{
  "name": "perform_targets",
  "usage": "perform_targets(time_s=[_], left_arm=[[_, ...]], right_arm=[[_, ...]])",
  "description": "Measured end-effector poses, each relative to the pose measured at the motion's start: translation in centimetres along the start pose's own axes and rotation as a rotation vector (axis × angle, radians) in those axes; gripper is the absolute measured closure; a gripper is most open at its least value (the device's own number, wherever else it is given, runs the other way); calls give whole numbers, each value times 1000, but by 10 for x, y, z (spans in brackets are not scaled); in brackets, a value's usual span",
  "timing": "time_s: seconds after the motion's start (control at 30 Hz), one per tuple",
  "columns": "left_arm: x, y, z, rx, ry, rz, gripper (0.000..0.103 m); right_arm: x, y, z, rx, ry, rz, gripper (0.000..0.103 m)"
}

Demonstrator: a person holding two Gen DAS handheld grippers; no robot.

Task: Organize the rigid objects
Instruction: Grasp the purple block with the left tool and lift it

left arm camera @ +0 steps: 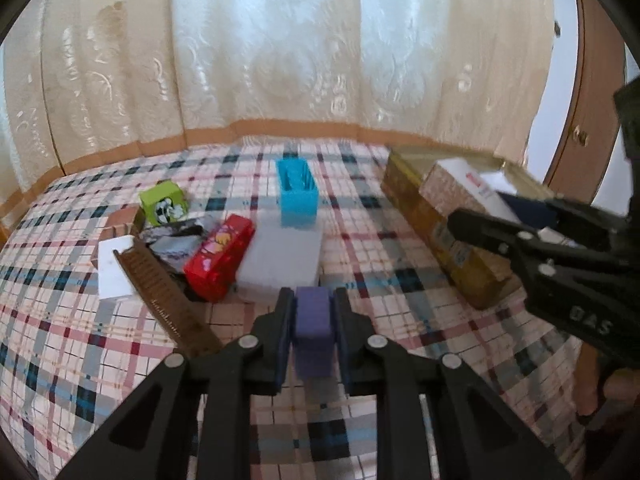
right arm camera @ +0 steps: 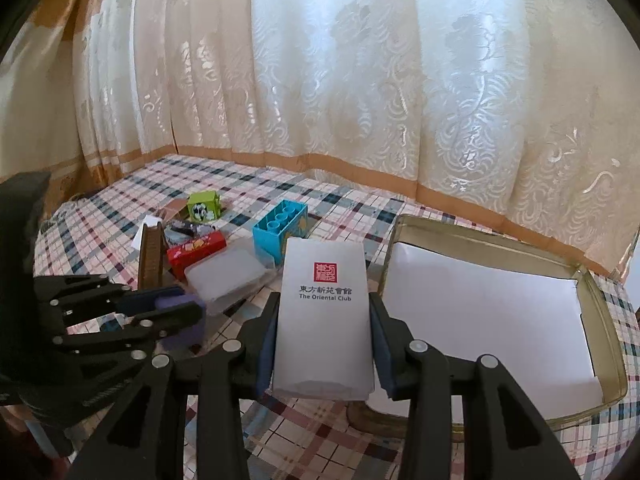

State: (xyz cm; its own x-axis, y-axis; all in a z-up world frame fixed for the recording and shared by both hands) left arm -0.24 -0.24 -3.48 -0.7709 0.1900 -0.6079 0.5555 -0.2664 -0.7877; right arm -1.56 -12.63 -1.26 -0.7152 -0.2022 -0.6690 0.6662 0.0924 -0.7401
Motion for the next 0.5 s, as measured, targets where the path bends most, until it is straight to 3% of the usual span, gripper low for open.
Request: perform_targets(time_s=[0.13, 0.27, 0.4, 0.5], left_arm=[[-3, -6, 4, -17, 15, 20, 85], [-1, -8, -1, 19, 5, 0, 85], [14, -1, 4, 14, 54, -56, 84], [19, 8, 3, -20, 52, -100, 77]], right_arm=[[-2, -4, 8, 2, 19, 12, 59], [-1, -2, 14, -7, 40, 4, 59], [-1, -3, 11, -13, 29, 3, 59], [0, -4, 8, -12, 13, 8, 59]])
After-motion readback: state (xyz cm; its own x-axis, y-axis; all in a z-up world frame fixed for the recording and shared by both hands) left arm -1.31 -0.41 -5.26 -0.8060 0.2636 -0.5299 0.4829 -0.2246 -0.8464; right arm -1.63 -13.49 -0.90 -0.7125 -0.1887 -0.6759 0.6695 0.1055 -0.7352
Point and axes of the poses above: each gripper's, at about its wrist camera, not at the fingertips, and y roughly the way its jaws point, z to its right, x to its underside, the point moved 2 cm from there along y, roughly the way its jaws point, and after that the axes turned 12 degrees about -z, right-handed, at the moved point
